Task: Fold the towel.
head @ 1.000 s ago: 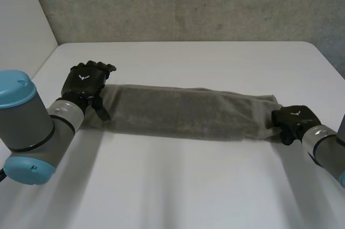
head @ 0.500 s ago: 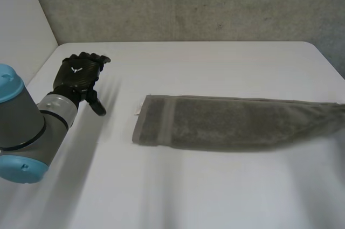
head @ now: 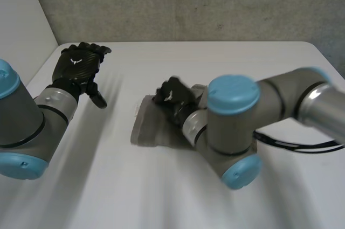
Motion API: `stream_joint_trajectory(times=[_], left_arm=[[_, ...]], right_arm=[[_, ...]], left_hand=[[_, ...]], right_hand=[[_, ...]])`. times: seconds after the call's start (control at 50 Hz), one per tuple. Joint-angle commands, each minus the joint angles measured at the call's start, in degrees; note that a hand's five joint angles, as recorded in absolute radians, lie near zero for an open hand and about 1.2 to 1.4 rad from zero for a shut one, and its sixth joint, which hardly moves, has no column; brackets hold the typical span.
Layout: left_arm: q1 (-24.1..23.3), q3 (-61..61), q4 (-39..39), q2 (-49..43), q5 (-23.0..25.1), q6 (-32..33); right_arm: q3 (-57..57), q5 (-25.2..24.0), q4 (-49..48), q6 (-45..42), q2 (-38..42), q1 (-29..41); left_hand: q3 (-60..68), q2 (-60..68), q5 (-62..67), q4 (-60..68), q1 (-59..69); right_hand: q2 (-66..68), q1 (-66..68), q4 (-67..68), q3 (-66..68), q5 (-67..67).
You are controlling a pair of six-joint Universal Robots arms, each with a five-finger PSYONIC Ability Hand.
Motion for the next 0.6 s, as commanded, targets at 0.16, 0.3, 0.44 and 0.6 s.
stream_joint_trajectory(times=[0.16, 0.3, 0.44, 0.6], left_arm=[[-2.28, 4.95, 0.39, -5.23, -0.43, 0.14], [-3.42, 6.45, 0.39, -5.68, -3.15, -0.12], [-4.13, 6.28, 0.39, -5.59, -4.03, -0.21], [-5.62, 5.57, 0.39, -5.41, -4.12, -0.12]], right_arm=[[0.73, -10.69, -2.56, 1.65, 0.84, -0.19], [-1.02, -11.48, -7.13, 6.21, 0.39, -0.9], [-3.4, -12.45, -6.0, 6.49, 5.14, 0.16], [-0.16, -12.27, -4.15, 6.75, 2.61, -0.81]], left_hand=[[-3.72, -4.5, -12.31, -5.16, -4.86], [-3.72, -4.5, -12.31, -5.16, -4.86], [-3.72, -4.5, -12.31, -5.16, -4.86], [-3.72, -4.5, -12.31, -5.16, -4.86]], right_hand=[[5.32, 3.67, 2.72, 2.68, 3.46], [5.32, 3.67, 2.72, 2.68, 3.46], [5.32, 3.67, 2.72, 2.68, 3.46], [-64.68, -66.33, -67.28, -67.32, -66.54]])
